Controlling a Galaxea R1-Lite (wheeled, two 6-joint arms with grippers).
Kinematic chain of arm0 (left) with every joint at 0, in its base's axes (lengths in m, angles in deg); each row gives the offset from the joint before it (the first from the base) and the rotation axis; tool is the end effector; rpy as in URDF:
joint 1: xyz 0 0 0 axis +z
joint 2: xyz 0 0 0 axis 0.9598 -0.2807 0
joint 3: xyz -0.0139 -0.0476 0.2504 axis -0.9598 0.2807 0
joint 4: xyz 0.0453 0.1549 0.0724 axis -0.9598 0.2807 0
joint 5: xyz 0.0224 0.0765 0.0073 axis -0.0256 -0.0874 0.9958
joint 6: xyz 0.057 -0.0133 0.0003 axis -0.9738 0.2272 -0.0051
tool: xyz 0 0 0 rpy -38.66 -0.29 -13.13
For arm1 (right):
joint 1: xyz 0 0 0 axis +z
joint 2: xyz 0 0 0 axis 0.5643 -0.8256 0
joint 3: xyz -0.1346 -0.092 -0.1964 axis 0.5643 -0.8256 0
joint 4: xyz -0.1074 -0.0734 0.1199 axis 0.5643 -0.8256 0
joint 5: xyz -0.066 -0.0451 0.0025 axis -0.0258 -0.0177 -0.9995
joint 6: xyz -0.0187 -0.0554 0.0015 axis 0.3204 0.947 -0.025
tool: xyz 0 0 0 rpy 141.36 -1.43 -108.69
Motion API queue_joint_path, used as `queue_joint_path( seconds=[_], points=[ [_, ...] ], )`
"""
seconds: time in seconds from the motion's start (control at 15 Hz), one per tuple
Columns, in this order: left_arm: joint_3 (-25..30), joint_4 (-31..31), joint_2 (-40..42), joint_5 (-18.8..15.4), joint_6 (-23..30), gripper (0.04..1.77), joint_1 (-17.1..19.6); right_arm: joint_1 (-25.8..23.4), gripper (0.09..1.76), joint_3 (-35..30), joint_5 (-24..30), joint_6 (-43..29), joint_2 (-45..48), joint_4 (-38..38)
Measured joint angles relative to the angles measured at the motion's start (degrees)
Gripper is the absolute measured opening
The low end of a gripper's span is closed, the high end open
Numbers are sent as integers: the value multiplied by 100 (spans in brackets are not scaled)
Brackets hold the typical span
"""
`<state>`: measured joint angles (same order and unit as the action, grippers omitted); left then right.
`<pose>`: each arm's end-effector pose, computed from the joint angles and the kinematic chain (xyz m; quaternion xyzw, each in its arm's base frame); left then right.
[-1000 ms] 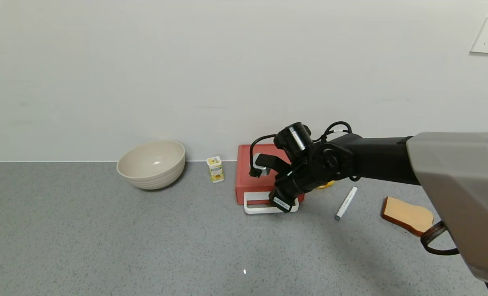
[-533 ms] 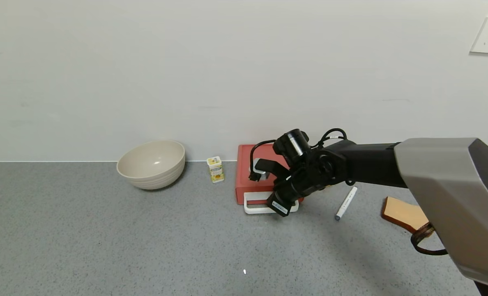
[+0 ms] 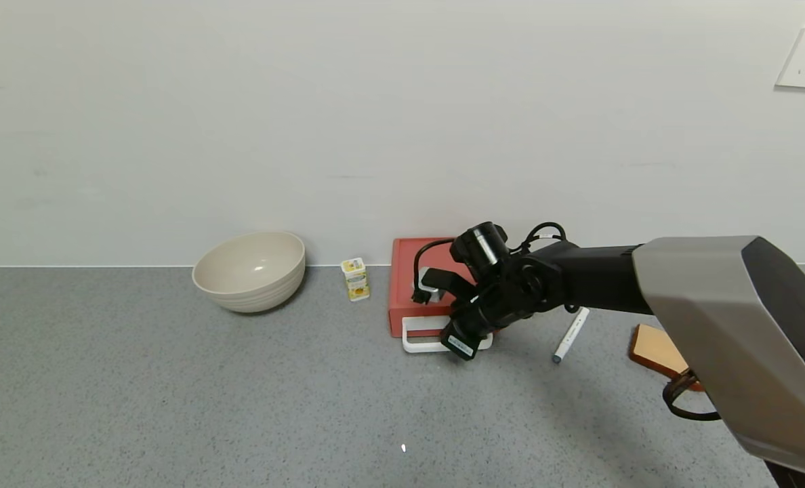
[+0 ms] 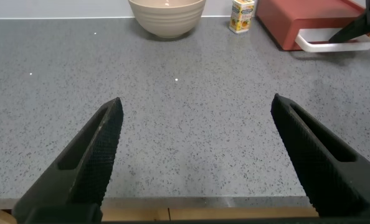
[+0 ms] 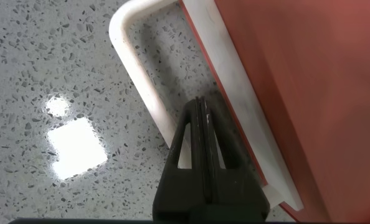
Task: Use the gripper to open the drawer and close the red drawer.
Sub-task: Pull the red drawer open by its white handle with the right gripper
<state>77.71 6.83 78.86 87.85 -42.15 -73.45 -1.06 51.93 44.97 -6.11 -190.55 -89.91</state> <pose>0.0432 0.0012 0.0743 -0.0151 0.0038 0.0113 0.9998 0.3810 0.2599 0.0531 -0.3190 0.3128 0.4198 0.7900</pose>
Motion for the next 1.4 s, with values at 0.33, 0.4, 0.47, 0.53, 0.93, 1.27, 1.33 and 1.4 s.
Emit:
queue_joint_path(
  seconds=[0.33, 0.4, 0.47, 0.53, 0.93, 1.27, 1.33, 1.4],
  points=[
    [0, 0, 0, 0, 0, 172, 0, -22, 11, 2, 44, -179, -46, -69],
    [0, 0, 0, 0, 0, 172, 0, -13, 11, 2, 123, -260, -55, -102],
    [0, 0, 0, 0, 0, 172, 0, -9, 11, 2, 201, -315, -55, -177],
    [0, 0, 0, 0, 0, 172, 0, -9, 11, -2, 305, -373, -55, -262],
    [0, 0, 0, -2, 0, 172, 0, 0, 11, 2, 601, -695, -61, -563],
    [0, 0, 0, 0, -2, 172, 0, 30, 11, -17, 917, -1287, 24, -1039],
    [0, 2, 0, 0, 0, 172, 0, 44, 11, -37, 929, -1453, 49, -1051],
    [0, 0, 0, 0, 0, 172, 0, 59, 11, -52, 934, -1646, 72, -1056]
  ],
)
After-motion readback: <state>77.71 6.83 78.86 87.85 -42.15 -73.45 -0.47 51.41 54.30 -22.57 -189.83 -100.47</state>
